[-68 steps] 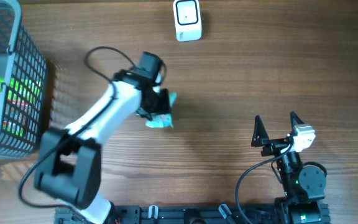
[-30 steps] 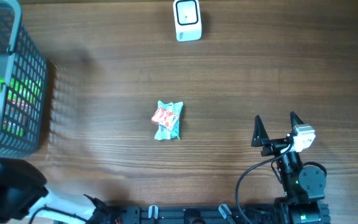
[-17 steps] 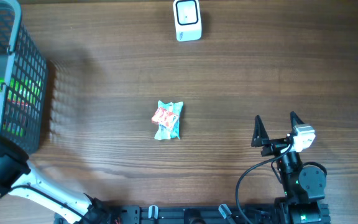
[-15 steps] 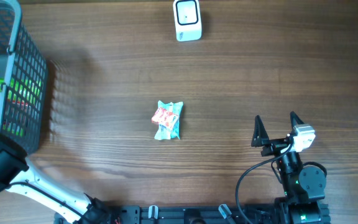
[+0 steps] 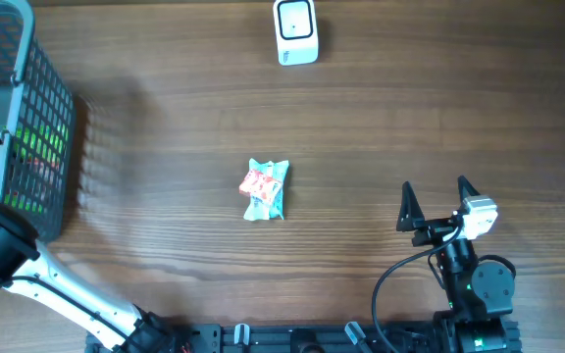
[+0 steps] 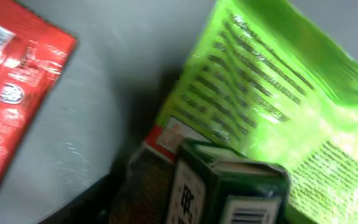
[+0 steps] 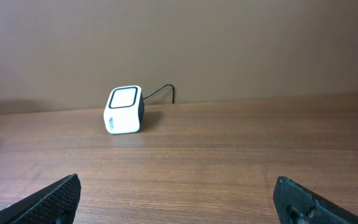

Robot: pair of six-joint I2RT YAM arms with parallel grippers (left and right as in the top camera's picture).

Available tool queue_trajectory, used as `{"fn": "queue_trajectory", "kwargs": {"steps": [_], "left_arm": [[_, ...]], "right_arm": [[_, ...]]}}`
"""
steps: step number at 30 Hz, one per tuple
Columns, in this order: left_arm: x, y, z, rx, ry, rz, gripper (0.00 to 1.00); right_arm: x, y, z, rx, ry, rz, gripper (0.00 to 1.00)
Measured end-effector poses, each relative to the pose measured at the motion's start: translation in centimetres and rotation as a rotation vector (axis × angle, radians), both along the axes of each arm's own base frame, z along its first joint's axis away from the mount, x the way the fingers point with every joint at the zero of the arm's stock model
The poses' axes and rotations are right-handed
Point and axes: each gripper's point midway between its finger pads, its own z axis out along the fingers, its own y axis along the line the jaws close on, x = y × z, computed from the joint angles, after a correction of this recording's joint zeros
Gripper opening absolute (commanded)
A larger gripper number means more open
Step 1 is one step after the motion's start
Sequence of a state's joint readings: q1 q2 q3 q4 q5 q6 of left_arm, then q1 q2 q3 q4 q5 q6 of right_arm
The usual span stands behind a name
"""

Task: Scan the item barcode
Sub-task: 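Reach the left gripper back into the basket and grasp a green bag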

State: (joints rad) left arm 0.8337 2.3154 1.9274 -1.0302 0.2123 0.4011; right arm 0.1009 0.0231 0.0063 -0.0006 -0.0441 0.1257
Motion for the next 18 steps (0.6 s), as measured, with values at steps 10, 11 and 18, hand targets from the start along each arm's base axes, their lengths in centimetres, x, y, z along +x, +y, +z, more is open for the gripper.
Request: {"fn": "queue_trajectory", "kwargs": {"steps": [10, 11, 18], "left_arm": [[0.3, -1.3, 0.1, -0.098, -0.033, 0.145, 1.0], [0.4, -1.5, 0.3, -0.099, -0.039, 0.145, 1.0], [0.7, -1.6, 0.5, -0.082, -0.073, 0.153, 1.0]], "right_arm": [[0.0, 0.0, 0.0, 0.0, 0.0, 0.0, 1.0], [0.0, 0.0, 0.0, 0.0, 0.0, 0.0, 1.0], [0.0, 0.0, 0.0, 0.0, 0.0, 0.0, 1.0]]}}
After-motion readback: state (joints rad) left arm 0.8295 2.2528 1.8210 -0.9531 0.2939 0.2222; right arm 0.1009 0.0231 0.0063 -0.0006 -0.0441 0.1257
